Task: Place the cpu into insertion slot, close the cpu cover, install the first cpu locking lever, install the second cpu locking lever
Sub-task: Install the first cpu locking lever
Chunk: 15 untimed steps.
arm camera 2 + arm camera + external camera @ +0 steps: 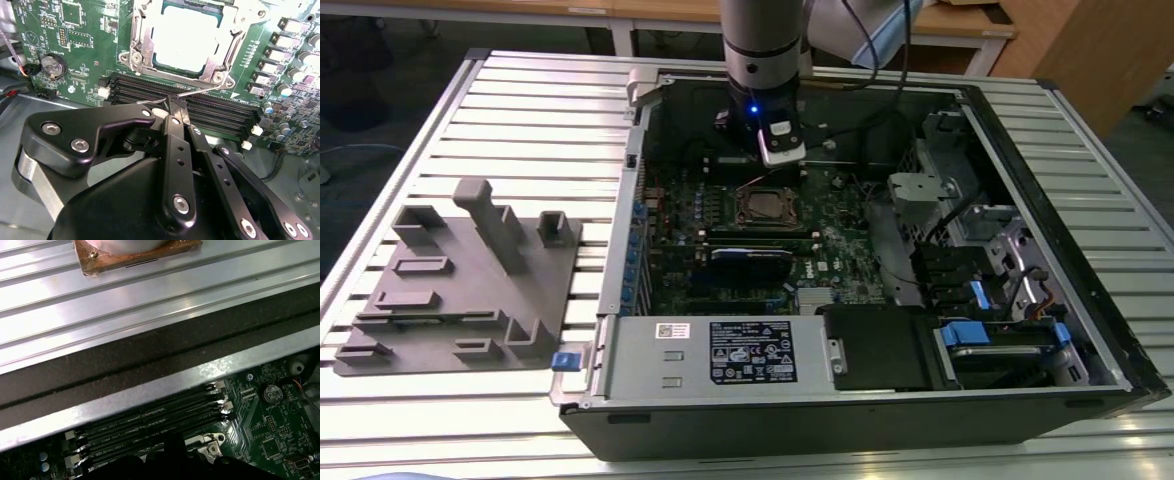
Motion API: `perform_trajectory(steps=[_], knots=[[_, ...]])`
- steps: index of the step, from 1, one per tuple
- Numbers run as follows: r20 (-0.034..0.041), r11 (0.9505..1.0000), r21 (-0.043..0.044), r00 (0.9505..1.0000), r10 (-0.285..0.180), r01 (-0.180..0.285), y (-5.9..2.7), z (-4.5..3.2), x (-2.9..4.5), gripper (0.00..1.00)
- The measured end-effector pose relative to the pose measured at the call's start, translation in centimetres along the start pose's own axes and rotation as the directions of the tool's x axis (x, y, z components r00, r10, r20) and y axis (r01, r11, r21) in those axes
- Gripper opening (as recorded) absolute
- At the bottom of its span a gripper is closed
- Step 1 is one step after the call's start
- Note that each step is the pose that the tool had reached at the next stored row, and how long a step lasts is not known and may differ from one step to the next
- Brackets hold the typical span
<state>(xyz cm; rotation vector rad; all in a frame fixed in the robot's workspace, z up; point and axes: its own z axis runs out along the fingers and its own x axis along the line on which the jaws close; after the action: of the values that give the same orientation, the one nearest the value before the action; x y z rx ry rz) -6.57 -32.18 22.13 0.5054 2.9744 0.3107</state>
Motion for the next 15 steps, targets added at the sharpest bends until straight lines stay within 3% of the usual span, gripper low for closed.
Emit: perform_trajectory(steps=[11,12,13,15], knots=[[0.0001,1.0,-0.0003,1.0,0.0,0.0,-0.07,0.29,0.02,0.11],[0.0003,1.0,0.0006,1.0,0.0,0.0,-0.09,0.37,0.02,0.11],[0.0026,1.0,0.0079,1.0,-0.001,0.001,-0.14,0.87,-0.1,0.11],[0.0032,0.9999,0.0103,1.0,-0.002,0.002,-0.11,0.98,-0.18,0.11]])
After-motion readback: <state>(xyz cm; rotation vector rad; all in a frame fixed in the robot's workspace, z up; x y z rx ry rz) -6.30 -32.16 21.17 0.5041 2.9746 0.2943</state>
